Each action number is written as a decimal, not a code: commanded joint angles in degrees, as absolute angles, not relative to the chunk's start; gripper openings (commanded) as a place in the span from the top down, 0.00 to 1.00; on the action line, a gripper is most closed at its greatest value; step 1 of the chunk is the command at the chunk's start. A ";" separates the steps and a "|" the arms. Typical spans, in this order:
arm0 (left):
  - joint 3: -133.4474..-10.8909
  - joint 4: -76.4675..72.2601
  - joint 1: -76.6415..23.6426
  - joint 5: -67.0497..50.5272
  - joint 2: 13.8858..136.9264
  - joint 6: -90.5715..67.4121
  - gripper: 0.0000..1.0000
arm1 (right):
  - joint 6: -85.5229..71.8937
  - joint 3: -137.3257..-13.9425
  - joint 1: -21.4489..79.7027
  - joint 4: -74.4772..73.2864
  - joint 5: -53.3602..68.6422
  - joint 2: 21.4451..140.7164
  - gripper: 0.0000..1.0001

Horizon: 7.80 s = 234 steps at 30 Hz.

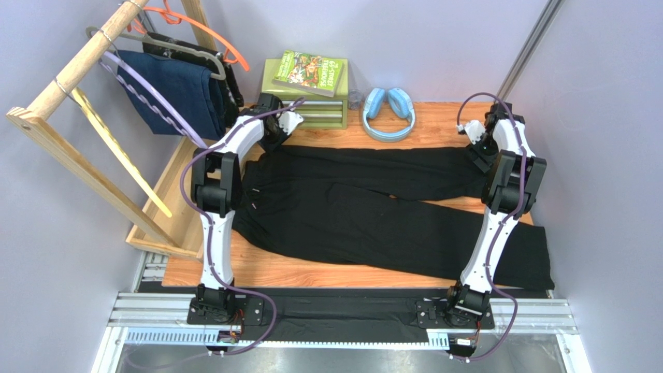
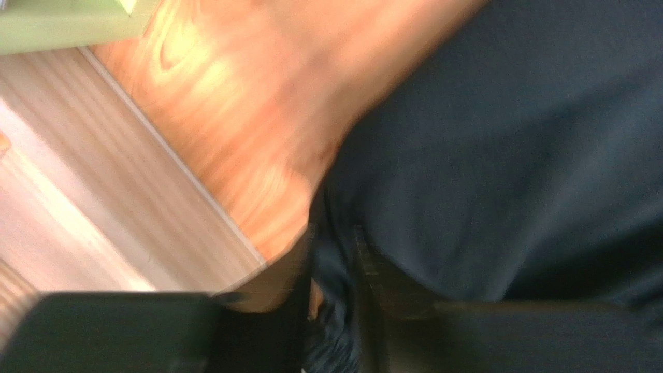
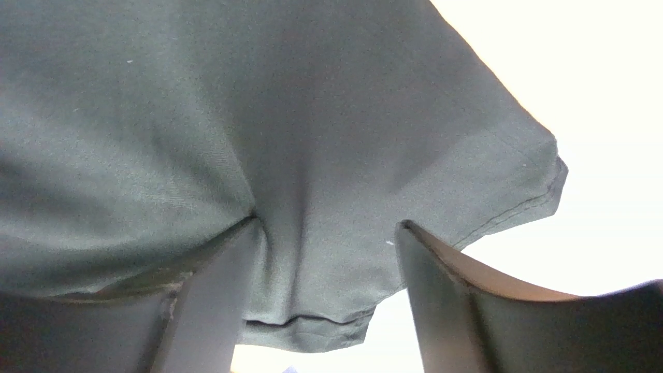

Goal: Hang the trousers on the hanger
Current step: Fold the trousers

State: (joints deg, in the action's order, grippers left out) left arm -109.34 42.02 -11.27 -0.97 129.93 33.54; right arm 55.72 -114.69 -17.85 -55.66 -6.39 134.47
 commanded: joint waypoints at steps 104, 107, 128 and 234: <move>-69.12 38.23 -5.89 -22.33 86.41 52.99 1.00 | 77.05 -83.01 -36.29 -70.99 19.86 87.38 1.00; -62.96 41.74 -5.54 -21.97 82.71 58.87 1.00 | 83.38 -74.74 -38.41 -73.39 17.68 80.79 1.00; -80.39 48.77 -8.70 -8.96 109.25 47.28 1.00 | 68.73 -74.68 -32.08 -55.10 6.23 103.36 1.00; -92.56 53.35 -22.50 -6.14 115.85 32.26 0.44 | 58.36 -85.43 -32.34 -69.87 -5.46 108.19 0.27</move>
State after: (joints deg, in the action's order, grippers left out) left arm -93.14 52.07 -22.31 -4.16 120.66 31.66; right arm 63.07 -82.61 -31.97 -64.95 -9.30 109.06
